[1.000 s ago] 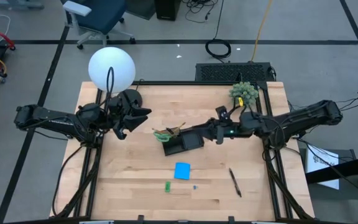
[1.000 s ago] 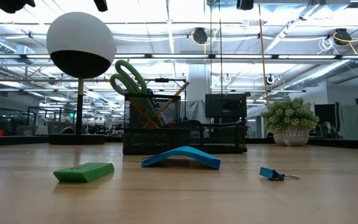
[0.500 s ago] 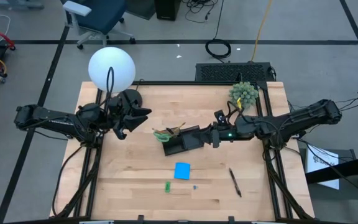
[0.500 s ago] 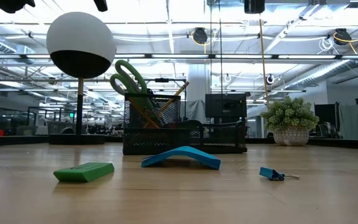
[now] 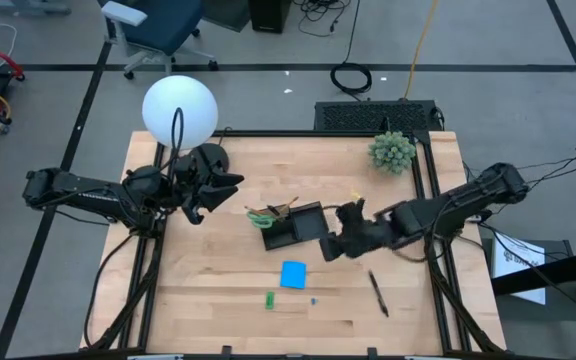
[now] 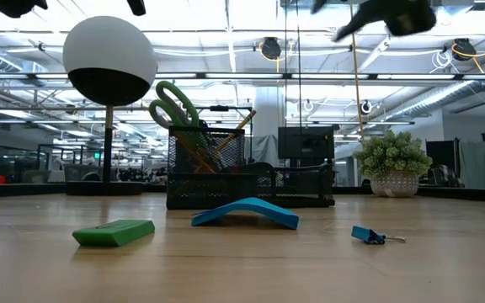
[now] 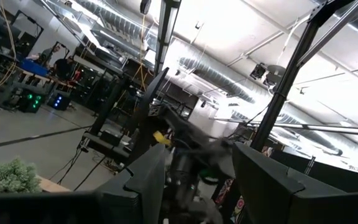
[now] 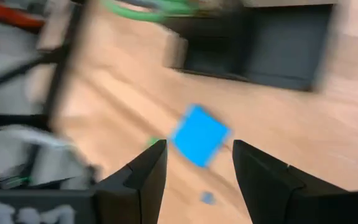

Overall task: Pick and place office supplies into organizer
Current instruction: Put the black pen into the black desk organizer

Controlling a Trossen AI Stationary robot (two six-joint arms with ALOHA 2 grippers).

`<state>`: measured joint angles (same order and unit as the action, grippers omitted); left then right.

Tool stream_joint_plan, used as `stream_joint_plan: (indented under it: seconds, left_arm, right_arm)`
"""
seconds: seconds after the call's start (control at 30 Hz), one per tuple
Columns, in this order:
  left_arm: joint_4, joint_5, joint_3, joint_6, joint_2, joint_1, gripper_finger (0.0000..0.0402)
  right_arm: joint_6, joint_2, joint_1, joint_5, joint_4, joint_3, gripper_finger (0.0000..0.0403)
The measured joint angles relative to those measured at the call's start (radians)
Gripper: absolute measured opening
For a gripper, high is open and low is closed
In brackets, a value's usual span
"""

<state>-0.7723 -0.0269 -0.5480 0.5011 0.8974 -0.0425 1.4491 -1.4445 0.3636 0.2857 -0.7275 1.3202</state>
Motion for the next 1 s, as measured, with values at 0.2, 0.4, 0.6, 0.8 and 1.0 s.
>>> stream_joint_plan:
  seconds: [0.2, 0.4, 0.6, 0.8, 1.0]
  left_arm:
    - [0.0, 0.0, 0.0, 0.0, 0.0, 0.0, 0.0184]
    - [0.001, 0.0, 0.0, 0.001, 0.0, 0.0, 0.0184]
    - [0.002, 0.0, 0.0, 0.001, 0.0, 0.0, 0.0184]
    - [0.003, 0.0, 0.0, 0.001, 0.0, 0.0, 0.0184]
    - [0.004, 0.0, 0.0, 0.001, 0.0, 0.0, 0.0184]
  right_arm:
    - [0.16, -0.157, 0.047, -0.025, -0.384, 0.207, 0.0173]
    - [0.3, -0.23, 0.11, -0.158, -0.556, 0.243, 0.0174]
    - [0.378, -0.269, 0.199, -0.218, -0.601, 0.243, 0.0173]
    - [0.494, -0.265, 0.279, -0.299, -0.71, 0.223, 0.0174]
    - [0.486, -0.256, 0.324, -0.366, -0.635, 0.148, 0.0177]
